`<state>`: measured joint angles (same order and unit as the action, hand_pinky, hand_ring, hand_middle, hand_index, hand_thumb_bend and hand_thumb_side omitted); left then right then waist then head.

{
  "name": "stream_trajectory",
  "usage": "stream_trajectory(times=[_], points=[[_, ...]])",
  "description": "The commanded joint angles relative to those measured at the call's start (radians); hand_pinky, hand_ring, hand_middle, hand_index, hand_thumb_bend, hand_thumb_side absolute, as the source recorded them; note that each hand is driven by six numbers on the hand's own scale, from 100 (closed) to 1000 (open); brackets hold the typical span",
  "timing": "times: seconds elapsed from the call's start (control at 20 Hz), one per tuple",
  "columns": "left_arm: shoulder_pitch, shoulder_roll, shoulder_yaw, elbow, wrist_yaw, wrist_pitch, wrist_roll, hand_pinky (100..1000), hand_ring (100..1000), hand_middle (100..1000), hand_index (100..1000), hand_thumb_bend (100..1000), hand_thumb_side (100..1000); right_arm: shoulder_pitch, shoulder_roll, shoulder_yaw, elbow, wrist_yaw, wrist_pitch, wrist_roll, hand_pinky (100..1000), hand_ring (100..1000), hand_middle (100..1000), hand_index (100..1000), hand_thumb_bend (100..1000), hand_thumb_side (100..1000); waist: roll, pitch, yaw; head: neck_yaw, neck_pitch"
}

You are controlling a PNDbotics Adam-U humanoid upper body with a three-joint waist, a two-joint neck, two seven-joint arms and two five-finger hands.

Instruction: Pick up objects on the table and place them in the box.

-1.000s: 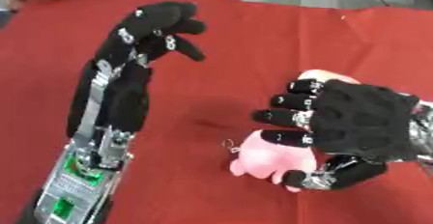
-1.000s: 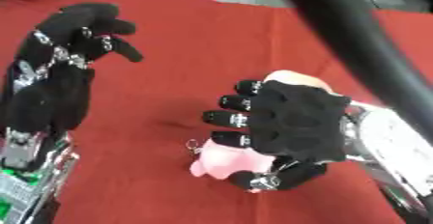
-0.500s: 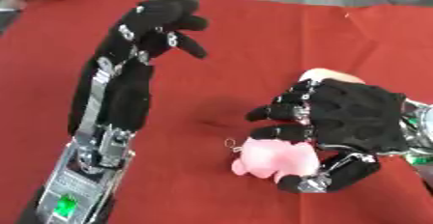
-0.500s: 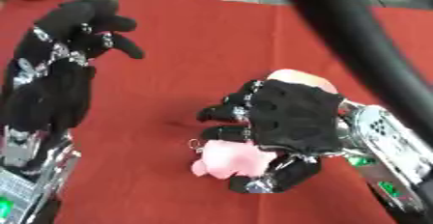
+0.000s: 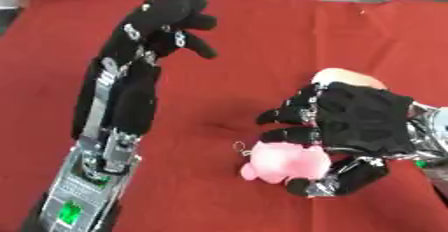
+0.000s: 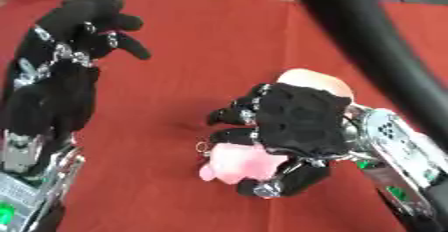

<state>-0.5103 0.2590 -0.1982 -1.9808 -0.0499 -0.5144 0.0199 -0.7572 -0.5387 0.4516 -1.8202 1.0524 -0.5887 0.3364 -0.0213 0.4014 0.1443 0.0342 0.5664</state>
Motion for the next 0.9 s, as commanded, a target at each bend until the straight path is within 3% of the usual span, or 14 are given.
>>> stream_trajectory(times=[0.05,0.65,0.8,0.9], points=[[-0.017,-0.005,-0.003,-0.019,0.011,-0.001,-0.007,553,772,783,868,100,831,-0.014,0.003,0.003,0.028,0.039,-0.011,-0.027,373,601,805,822,427,578,0.004,-0.016,0.006,-0.012,-0.005],[-0.034,-0.018,-0.01,-0.019,0.023,0.0,-0.015,553,773,783,868,100,831,-0.016,0.048,0.044,0.15,0.179,-0.06,-0.114,383,600,797,817,389,536,0.005,-0.006,0.027,-0.017,0.011],[-0.038,-0.02,-0.01,-0.019,0.024,0.002,-0.016,553,773,783,868,100,832,-0.008,0.068,0.063,0.188,0.228,-0.067,-0.145,299,519,728,767,299,448,0.006,-0.003,0.03,-0.018,0.013],[-0.04,-0.021,-0.011,-0.019,0.024,0.004,-0.016,553,773,783,867,100,832,-0.001,0.078,0.076,0.216,0.271,-0.075,-0.18,175,427,610,702,225,442,0.006,-0.002,0.032,-0.018,0.015]])
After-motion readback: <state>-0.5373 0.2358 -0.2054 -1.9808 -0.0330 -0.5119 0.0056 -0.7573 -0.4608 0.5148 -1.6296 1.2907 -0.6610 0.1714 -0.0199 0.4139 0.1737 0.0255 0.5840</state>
